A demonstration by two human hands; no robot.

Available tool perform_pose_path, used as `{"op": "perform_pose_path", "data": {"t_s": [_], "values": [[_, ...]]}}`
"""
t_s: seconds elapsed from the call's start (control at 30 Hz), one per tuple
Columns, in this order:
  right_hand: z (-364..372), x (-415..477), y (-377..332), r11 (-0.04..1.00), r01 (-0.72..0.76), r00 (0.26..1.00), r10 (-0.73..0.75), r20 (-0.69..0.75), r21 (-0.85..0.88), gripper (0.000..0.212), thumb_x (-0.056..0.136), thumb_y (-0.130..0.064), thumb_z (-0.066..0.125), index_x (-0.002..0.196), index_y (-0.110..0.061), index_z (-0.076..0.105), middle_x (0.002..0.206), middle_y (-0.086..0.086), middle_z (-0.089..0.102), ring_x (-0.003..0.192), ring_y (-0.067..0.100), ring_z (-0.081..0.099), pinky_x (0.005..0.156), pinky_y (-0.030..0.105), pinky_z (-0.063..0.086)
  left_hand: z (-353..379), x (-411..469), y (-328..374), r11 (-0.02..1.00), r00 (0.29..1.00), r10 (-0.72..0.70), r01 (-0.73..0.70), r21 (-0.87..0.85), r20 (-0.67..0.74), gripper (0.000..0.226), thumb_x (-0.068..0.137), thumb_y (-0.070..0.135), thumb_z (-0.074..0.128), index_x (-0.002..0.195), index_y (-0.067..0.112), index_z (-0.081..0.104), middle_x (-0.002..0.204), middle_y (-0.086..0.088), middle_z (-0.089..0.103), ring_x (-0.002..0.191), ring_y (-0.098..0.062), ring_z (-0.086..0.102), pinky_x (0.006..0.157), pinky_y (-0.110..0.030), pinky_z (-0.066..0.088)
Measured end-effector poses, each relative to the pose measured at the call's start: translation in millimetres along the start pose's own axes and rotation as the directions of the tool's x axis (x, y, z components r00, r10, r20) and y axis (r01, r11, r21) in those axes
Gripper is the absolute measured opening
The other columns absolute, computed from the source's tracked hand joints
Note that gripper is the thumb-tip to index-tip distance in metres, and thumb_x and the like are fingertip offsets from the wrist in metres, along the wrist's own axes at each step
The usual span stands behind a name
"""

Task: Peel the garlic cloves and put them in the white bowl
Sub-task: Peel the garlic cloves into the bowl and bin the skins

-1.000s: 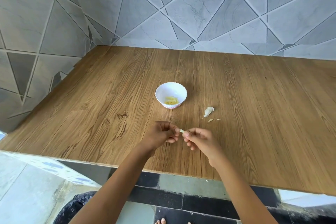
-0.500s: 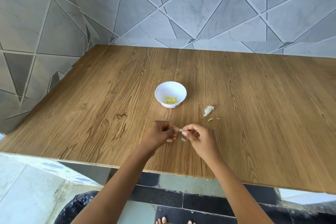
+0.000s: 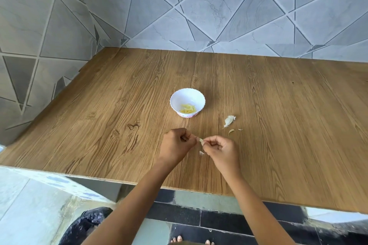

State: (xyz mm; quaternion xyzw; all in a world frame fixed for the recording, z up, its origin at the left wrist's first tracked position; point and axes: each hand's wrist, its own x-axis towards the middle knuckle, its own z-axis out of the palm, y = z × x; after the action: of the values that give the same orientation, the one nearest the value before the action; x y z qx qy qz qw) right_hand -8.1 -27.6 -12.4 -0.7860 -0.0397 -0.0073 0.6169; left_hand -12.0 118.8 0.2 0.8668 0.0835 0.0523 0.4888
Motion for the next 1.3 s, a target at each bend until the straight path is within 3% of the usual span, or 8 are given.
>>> {"op": "perform_pose_path", "data": {"t_s": [0.17,0.3,0.47,0.53,0.67,0.8,0.97,1.3], "values": [[4,0,3,0.992,-0.044,0.998,0.051,-0.047,0.122,0.019,0.083,-0.001,0.067,0.070,-0.014,0.069,0.064,0.009,0.068,0.055,0.008,0.065,0.056,0.024,0.053,0,1,3,0.997,0.998,0.056,-0.055,-0.052,0.010,0.018,0.083,0.017,0.071,0.074,0.003,0.066,0.058,0.006,0.057,0.051,0.000,0.048,0.054,-0.012,0.038],[0,1,7,0.981,-0.095,0.995,0.100,-0.022,0.168,0.014,0.084,-0.004,0.067,0.076,-0.015,0.070,0.069,0.006,0.070,0.062,0.009,0.067,0.059,0.021,0.054,-4,7,-5,0.986,0.995,-0.056,0.067,-0.154,0.078,0.016,0.087,0.017,0.067,0.074,0.006,0.067,0.068,-0.017,0.065,0.061,-0.020,0.057,0.068,-0.044,0.053],[-5,3,10,0.968,-0.131,0.991,0.136,-0.006,0.213,0.008,0.083,-0.004,0.069,0.081,-0.012,0.071,0.069,0.003,0.070,0.062,0.007,0.066,0.060,0.019,0.053,-8,6,-11,0.978,0.997,0.055,-0.065,0.198,0.053,0.023,0.088,0.022,0.065,0.071,0.007,0.067,0.062,0.000,0.062,0.054,-0.007,0.051,0.058,-0.027,0.046],[-5,4,11,0.963,-0.143,0.989,0.148,-0.005,0.228,0.008,0.083,-0.004,0.069,0.081,-0.011,0.071,0.069,0.002,0.070,0.061,0.006,0.066,0.060,0.018,0.053,-9,5,-5,0.986,0.996,0.078,-0.083,0.145,0.041,0.015,0.083,0.021,0.072,0.074,0.010,0.070,0.067,0.008,0.063,0.058,-0.002,0.054,0.060,-0.017,0.044],[-4,4,13,0.973,-0.113,0.993,0.119,-0.016,0.203,0.011,0.082,-0.005,0.070,0.082,-0.015,0.072,0.070,0.003,0.071,0.064,0.009,0.067,0.062,0.021,0.054,-10,3,6,0.984,0.985,-0.029,0.058,-0.170,0.169,0.007,0.077,0.015,0.078,0.082,0.016,0.072,0.076,-0.006,0.071,0.063,-0.011,0.061,0.070,-0.030,0.054],[-5,3,12,0.996,-0.033,0.999,0.035,-0.022,0.084,0.019,0.082,-0.004,0.069,0.079,-0.023,0.070,0.074,0.001,0.072,0.068,0.014,0.068,0.067,0.029,0.057,-8,2,9,0.964,0.973,-0.057,0.111,-0.240,0.222,0.003,0.082,0.009,0.073,0.082,0.012,0.073,0.075,-0.014,0.071,0.068,-0.020,0.065,0.070,-0.029,0.057],[-6,2,9,0.987,0.142,0.990,-0.143,-0.010,-0.070,0.019,0.077,0.001,0.070,0.075,-0.018,0.071,0.067,-0.012,0.068,0.061,0.001,0.064,0.060,0.014,0.050,-8,0,9,0.941,0.958,-0.059,0.147,-0.304,0.281,0.007,0.084,0.000,0.067,0.089,0.002,0.071,0.075,-0.013,0.070,0.067,-0.013,0.065,0.065,-0.020,0.054],[-2,1,16,0.944,0.275,0.959,-0.284,-0.021,-0.181,0.014,0.073,0.002,0.075,0.082,-0.007,0.074,0.070,-0.006,0.070,0.063,0.002,0.065,0.060,0.014,0.052,-9,-2,10,0.912,0.963,-0.135,0.214,-0.350,0.235,0.002,0.083,0.002,0.069,0.085,0.001,0.069,0.072,-0.012,0.068,0.060,-0.013,0.064,0.058,-0.018,0.053]]}}
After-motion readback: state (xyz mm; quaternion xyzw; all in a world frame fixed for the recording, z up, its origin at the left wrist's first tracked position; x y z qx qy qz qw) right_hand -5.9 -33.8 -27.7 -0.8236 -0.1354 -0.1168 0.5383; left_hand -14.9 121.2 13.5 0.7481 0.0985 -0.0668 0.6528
